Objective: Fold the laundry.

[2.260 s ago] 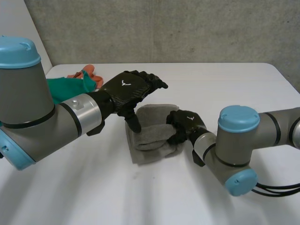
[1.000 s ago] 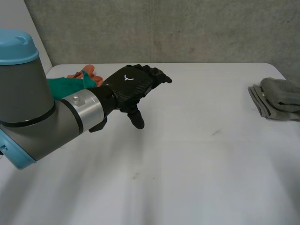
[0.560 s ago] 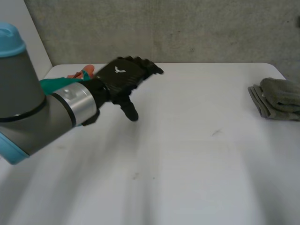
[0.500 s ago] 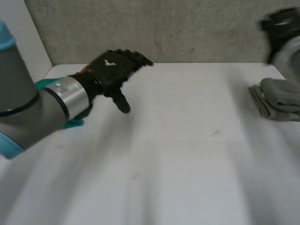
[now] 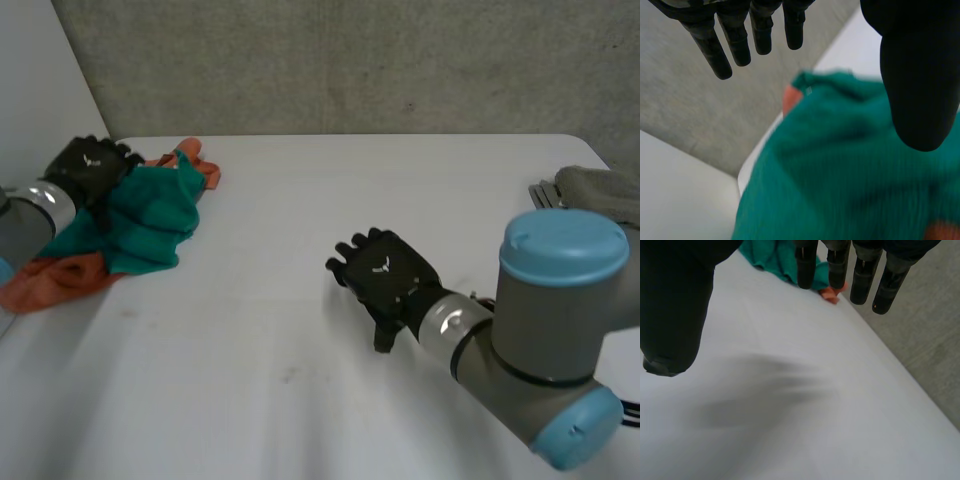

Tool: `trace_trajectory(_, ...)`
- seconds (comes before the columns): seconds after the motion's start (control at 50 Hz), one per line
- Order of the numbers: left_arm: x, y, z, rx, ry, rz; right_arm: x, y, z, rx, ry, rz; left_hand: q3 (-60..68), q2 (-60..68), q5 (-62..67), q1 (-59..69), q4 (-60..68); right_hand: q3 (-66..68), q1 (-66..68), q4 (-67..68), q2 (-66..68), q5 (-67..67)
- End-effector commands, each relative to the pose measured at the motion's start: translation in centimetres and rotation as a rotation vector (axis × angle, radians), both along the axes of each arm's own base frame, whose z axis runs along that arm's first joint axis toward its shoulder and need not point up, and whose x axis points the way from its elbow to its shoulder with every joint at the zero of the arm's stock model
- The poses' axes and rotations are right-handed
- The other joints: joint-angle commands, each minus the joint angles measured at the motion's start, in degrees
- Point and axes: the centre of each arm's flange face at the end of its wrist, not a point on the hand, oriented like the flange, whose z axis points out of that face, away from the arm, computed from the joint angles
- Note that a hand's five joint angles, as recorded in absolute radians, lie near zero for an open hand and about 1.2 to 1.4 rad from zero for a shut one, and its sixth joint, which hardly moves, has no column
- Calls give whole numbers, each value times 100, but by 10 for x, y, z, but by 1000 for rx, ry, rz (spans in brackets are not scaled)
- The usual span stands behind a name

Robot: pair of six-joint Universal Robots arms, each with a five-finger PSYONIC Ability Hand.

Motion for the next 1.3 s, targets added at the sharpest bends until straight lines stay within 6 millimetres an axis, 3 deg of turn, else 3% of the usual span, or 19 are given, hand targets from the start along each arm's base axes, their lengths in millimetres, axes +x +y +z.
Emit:
trace_trajectory(0.02,12,-8,-41,38,-130,5,-11,10,-3,-8,-6,-7,159,202,105,266,199,-214,-124,-307,-254,-282)
trace_trajectory(0.06,13,-9,-46,48,-130,6,-13,10,-3,-9,-7,-13,561,604,508,668,601,-214,-124,-307,-254,-282)
trace_trajectory(0.12,12,-11,-52,55,-130,7,-19,5,-5,-3,-3,-36,2761,2804,2707,2867,2800,-214,-124,-307,-254,-282)
trace_trajectory(0.18,7,-10,-50,49,-128,1,-27,-1,-7,5,2,-65,6458,6501,6404,6565,6498,-214,-124,-307,-254,-282)
trace_trajectory(0.28,-18,-2,-32,-17,-106,-23,-33,-4,-6,5,3,-90,6802,6845,6749,6909,6842,-214,-124,-307,-254,-282)
trace_trajectory(0.36,-50,20,5,-88,0,-68,-39,-9,1,-11,-7,-118,6802,6845,6749,6909,6842,-214,-124,-307,-254,-282)
trace_trajectory(0.44,-80,57,32,-80,137,-132,-47,-18,9,-36,-18,-159,6802,6845,6749,6909,6842,-214,-124,-307,-254,-282)
trace_trajectory(0.5,-118,103,49,-47,226,-241,-56,-28,22,-69,-40,-200,6802,6845,6749,6909,6842,-214,-124,-307,-254,-282)
trace_trajectory(0.54,-146,141,46,10,273,-328,-66,-39,33,-105,-67,-250,6802,6845,6749,6909,6842,-214,-124,-307,-254,-282)
trace_trajectory(0.64,-188,207,27,178,346,-468,-86,-60,50,-182,-98,-349,6802,6845,6749,6909,6842,-214,-124,-307,-254,-282)
trace_trajectory(0.66,-193,217,22,211,356,-488,-88,-63,52,-192,-100,-362,6172,6215,6118,6279,6212,-214,-124,-307,-254,-282)
trace_trajectory(0.7,-208,245,4,321,385,-539,-91,-66,54,-207,-104,-382,2531,2574,2477,2638,2571,-214,-124,-307,-254,-282)
trace_trajectory(0.74,-215,258,-4,366,393,-564,-93,-68,54,-207,-104,-390,39,82,-15,146,79,-214,-124,-307,-254,-282)
trace_trajectory(0.76,-220,264,-5,365,396,-581,-95,-70,54,-208,-102,-397,-198,-155,-251,-91,-158,-214,-124,-307,-254,-282)
trace_trajectory(0.82,-220,260,1,350,413,-572,-96,-71,54,-208,-103,-397,-198,-155,-251,-91,-158,-214,-124,-307,-254,-282)
trace_trajectory(0.88,-211,237,14,292,427,-513,-96,-71,53,-205,-100,-395,-198,-155,-251,-91,-158,-214,-124,-307,-254,-282)
trace_trajectory(1.0,-172,184,21,227,433,-323,-91,-66,48,-171,-85,-362,-76,-33,-129,31,-36,-214,-124,-307,-254,-282)
trace_trajectory(1.06,-156,172,25,207,404,-270,-89,-59,37,-88,-45,-331,-25,18,-79,82,15,-214,-124,-307,-254,-282)
trace_trajectory(1.3,-110,157,5,216,106,-198,-74,-18,21,183,42,-205,59,102,5,166,99,-214,-124,-307,-254,-282)
